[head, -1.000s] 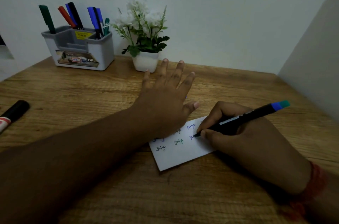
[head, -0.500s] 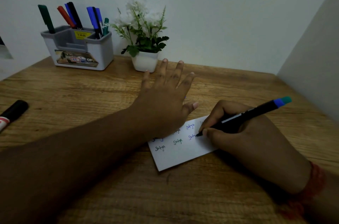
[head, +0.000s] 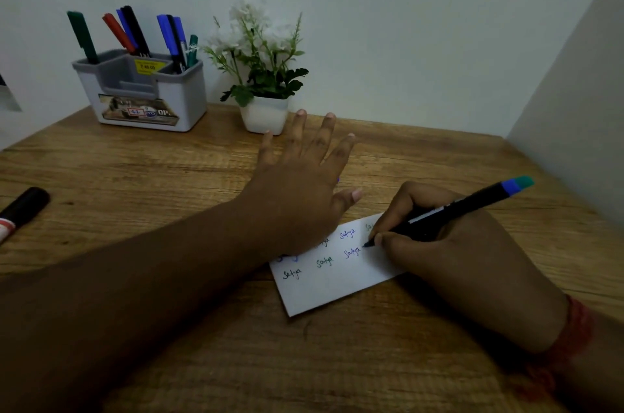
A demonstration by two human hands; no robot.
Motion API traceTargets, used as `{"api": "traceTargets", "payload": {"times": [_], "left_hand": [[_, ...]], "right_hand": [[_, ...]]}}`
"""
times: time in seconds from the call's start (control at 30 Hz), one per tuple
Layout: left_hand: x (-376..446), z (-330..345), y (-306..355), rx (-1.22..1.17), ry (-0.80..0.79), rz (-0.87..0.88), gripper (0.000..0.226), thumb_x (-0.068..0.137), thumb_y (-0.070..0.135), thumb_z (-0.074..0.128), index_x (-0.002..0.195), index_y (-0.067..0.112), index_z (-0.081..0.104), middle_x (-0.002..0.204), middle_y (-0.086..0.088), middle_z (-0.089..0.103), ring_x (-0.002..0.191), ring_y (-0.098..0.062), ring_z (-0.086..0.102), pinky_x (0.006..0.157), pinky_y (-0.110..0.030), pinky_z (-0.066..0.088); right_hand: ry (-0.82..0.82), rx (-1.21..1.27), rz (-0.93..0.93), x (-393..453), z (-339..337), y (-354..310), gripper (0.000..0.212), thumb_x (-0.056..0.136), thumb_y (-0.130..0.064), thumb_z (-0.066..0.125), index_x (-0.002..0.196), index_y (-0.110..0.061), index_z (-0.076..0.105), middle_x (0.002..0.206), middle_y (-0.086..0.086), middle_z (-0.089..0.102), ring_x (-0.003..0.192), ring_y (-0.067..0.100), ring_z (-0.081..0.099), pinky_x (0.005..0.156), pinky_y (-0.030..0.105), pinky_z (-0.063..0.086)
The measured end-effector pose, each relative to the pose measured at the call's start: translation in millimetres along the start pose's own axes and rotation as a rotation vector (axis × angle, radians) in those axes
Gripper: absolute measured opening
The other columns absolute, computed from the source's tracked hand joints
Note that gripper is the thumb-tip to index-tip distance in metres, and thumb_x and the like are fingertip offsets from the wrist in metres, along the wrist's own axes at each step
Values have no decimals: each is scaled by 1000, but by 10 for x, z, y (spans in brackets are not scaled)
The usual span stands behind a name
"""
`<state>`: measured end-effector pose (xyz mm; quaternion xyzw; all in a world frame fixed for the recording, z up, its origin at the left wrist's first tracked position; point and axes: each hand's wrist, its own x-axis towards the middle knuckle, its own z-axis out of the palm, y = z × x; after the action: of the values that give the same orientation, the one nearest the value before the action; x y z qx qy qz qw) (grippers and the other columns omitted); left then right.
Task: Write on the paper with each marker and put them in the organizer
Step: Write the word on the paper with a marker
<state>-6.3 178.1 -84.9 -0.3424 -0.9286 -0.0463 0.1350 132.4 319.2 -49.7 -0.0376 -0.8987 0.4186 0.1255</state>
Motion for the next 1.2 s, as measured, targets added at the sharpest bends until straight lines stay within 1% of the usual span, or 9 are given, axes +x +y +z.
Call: {"api": "traceTargets", "payload": {"times": [0.13,0.3,0.5,0.63,0.77,0.9,1.03,1.1,1.2], "left_hand": [[2,4,0,-10,5,9,74,94,65,16,154,34,-16,162,3,-26,146,-26,-30,117,-62,-4],[16,-13,-15,-24,-5,51,74,94,66,16,152,36,-18,161,6,-28,145,-24,-33,117,-60,-8],[20,-48,-79,-19,0,126,79,85,73,4,152,37,-18,161,8,-26,145,-21,-33,117,-59,-10],[14,-150,-105,-137,-15,127,79,87,74,10,154,37,-10,164,10,-18,146,-16,-30,119,-55,-11],[17,-205,-208,-167,46,90,67,96,62,29,154,30,19,164,7,14,152,-14,-9,120,-54,-6],[36,-199,-247,-136,44,68,48,94,59,42,131,31,52,141,8,48,142,-15,32,119,-54,2],[47,-167,-256,-150,23,63,29,93,53,51,109,32,63,118,10,57,121,-13,47,114,-46,19],[57,-152,-261,-182,44,74,23,92,47,57,106,30,65,107,10,58,108,-13,52,96,-36,36],[61,-146,-265,-282,81,84,12,91,35,64,101,29,66,94,14,55,94,-10,56,80,-33,45]], "right_hand": [[170,99,-14,33,-56,37,8,81,-12,72,74,-15,68,78,0,73,74,9,67,63,23,51],[247,150,-53,148,-153,53,5,84,-13,71,80,-13,68,78,1,72,75,11,68,67,21,53],[320,228,-61,249,-341,161,2,86,-8,70,86,-8,67,80,3,73,76,14,70,76,33,59],[339,276,-62,281,-374,211,3,87,-6,69,87,-8,67,81,6,73,78,21,72,84,44,61],[338,299,-78,260,-376,216,7,87,-5,70,92,-9,68,89,6,75,85,21,74,88,44,60],[296,318,-84,238,-404,254,10,86,-9,72,92,-17,71,97,2,76,94,18,74,94,47,58],[235,298,-101,215,-390,264,12,87,-15,72,96,-21,74,103,-1,76,102,17,72,97,48,55],[210,308,-92,206,-371,257,11,88,-16,71,96,-23,74,104,-3,76,102,14,72,98,45,55],[176,325,-73,201,-344,248,11,88,-14,70,95,-23,73,100,-4,77,95,10,74,97,43,55]]}}
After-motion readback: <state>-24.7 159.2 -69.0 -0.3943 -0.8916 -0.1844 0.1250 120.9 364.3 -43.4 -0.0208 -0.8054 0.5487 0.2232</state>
